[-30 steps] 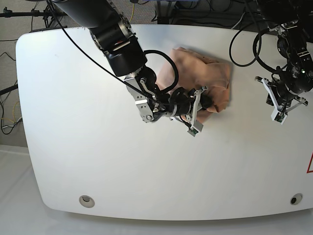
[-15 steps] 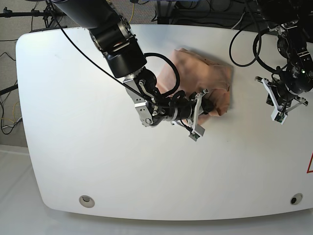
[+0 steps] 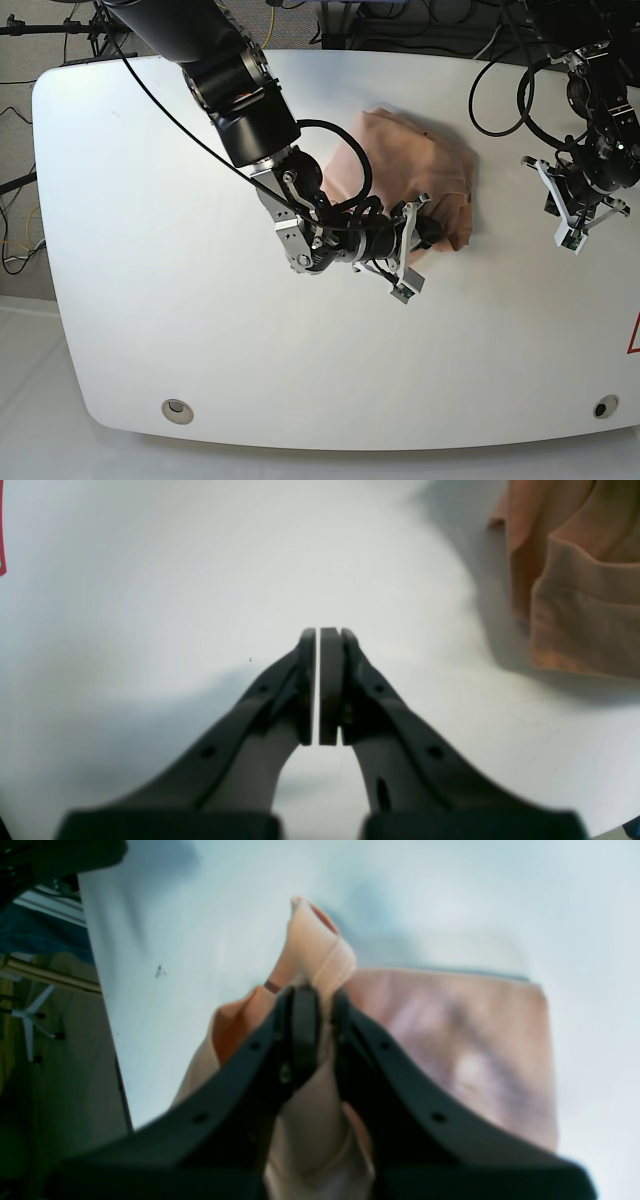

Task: Fold the T-shirt properly
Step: 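Hold the shirt edge with the right gripper and fold it over the bundle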

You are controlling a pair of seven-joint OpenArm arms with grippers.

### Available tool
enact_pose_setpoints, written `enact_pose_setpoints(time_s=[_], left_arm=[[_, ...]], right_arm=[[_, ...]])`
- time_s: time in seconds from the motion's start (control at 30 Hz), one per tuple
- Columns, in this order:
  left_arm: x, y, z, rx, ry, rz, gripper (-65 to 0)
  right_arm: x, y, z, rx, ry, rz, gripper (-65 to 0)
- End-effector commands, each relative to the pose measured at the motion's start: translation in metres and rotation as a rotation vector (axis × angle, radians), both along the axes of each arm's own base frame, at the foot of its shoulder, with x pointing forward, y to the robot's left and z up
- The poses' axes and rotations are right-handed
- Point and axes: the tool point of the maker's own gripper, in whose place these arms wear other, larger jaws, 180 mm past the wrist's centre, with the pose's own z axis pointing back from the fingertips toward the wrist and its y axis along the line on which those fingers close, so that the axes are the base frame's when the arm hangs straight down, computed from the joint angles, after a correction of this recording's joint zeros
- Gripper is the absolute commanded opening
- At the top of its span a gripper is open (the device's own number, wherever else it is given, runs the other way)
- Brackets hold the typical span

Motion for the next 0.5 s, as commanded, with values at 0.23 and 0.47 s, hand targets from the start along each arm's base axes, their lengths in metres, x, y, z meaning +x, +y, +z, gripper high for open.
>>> enact_pose_setpoints(time_s=[0.23, 0.47], left_arm=[[0.008, 0.004, 0.013, 0.014, -0.043, -0.004, -65.0], [0.007, 0.004, 0.012, 0.014, -0.042, -0.004, -65.0]], right_arm=[[0.020, 0.009, 0.035, 0.062, -0.071, -0.005, -62.9], [0.033, 0.001, 0.043, 0.081, -0.078, -0.043, -62.9]])
